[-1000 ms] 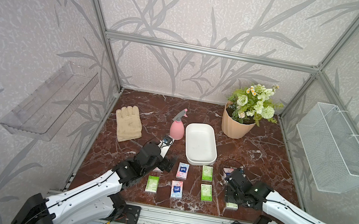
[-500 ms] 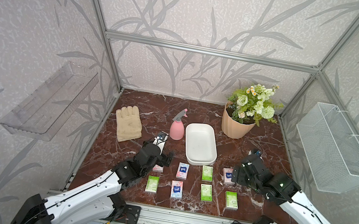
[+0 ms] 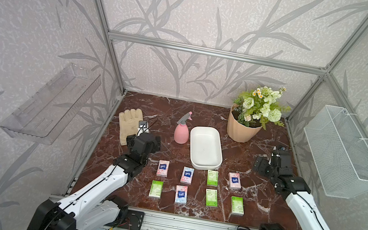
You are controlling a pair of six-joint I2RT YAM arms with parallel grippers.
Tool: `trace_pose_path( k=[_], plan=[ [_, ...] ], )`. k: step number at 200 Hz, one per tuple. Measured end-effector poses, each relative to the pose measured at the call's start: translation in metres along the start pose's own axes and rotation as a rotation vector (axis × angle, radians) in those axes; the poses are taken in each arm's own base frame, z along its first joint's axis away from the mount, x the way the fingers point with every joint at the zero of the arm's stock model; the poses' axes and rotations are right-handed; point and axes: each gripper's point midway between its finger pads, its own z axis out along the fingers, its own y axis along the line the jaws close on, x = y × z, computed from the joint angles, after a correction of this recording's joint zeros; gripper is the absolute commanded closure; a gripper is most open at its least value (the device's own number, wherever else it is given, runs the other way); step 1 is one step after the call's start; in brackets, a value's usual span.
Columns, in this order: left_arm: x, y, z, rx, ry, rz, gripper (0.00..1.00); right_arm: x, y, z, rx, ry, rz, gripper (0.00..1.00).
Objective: Take the pocket tissues out of the storage box
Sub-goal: Place the pocket tissues at the center of the board, then reset both arms
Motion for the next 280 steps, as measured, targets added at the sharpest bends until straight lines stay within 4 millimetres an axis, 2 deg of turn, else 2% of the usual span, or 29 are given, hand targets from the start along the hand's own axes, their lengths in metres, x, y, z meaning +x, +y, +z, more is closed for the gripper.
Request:
trace_pose_path(
  k=[44,84,109,145,175,198,216,280],
  plan=[
    [-0.009,0.042,0.017,-0.158,-0.029,-0.035,0.00,-0.005,-0.009,0.052,0.032,-0.088,-0.043,0.01],
    [-0.006,0.059,0.024,-0.233,-0.046,-0.009,0.00,-0.002,-0.011,0.092,0.030,-0.176,-0.080,0.01],
    [0.002,0.064,0.027,-0.255,-0.028,0.003,0.00,-0.003,-0.001,0.109,-0.018,-0.216,-0.117,0.01],
    [0.017,0.067,0.029,-0.257,-0.006,0.009,0.00,-0.026,0.015,0.115,-0.106,-0.361,-0.137,0.01],
    [0.036,0.066,0.031,-0.235,0.015,0.020,0.00,-0.007,0.008,0.121,-0.136,-0.362,-0.121,0.01],
    [0.041,0.061,0.037,-0.205,0.001,0.013,0.00,-0.019,0.000,0.120,-0.142,-0.397,-0.085,0.01],
    [0.045,0.055,0.044,-0.184,-0.009,0.011,0.00,-0.025,0.002,0.117,-0.157,-0.420,-0.081,0.01],
    [0.038,0.030,0.070,-0.079,-0.069,0.101,0.00,-0.029,0.006,0.115,-0.181,-0.437,-0.081,0.01]
  ],
)
